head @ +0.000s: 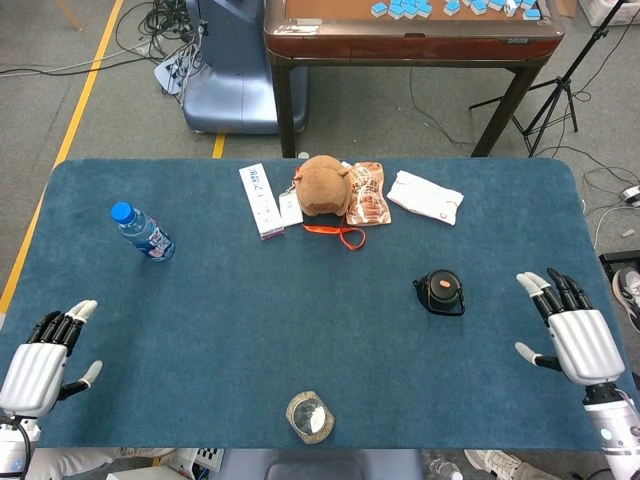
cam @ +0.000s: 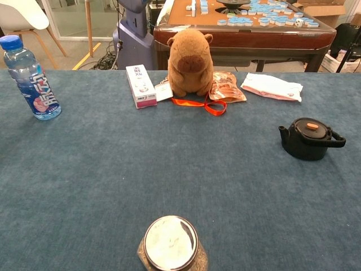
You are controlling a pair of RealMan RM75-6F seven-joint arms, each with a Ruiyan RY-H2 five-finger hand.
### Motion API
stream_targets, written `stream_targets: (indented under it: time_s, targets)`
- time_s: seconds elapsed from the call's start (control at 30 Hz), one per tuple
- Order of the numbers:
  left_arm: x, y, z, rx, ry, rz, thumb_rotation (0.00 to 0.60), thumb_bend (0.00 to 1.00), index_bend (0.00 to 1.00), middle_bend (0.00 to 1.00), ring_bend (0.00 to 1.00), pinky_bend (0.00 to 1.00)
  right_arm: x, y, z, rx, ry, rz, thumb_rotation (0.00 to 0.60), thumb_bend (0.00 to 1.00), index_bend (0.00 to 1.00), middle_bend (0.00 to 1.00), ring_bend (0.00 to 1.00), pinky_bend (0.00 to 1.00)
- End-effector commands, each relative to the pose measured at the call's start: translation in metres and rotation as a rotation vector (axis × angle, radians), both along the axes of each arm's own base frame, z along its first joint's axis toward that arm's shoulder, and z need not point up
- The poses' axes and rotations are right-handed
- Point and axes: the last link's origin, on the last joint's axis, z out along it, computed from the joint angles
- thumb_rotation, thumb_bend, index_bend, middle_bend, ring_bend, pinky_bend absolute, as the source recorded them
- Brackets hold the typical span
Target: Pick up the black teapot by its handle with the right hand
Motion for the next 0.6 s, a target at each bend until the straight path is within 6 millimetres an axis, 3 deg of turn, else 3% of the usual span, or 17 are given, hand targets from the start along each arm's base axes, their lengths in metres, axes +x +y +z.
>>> stream_targets:
  time_s: [0.03, 0.6]
  targets:
    - [0.0, 0.0, -0.001, -0.002, -0.002, 0.0, 0.6, 0.27, 0.09, 0.11, 0.16, 0.13, 0.0, -0.002, -0.001, 0.011, 0.014, 0.002, 0.6, 0.15, 0.0, 0.2, 0.1, 0.26]
    - [-0.002, -0.002, -0.006, -0.028, -0.006, 0.008, 0.6, 0.27, 0.09, 0.11, 0.17, 0.13, 0.001, -0.024, -0.025, 0.131, 0.084, -0.037, 0.6, 0.15, 0.0, 0.27, 0.13, 0.26]
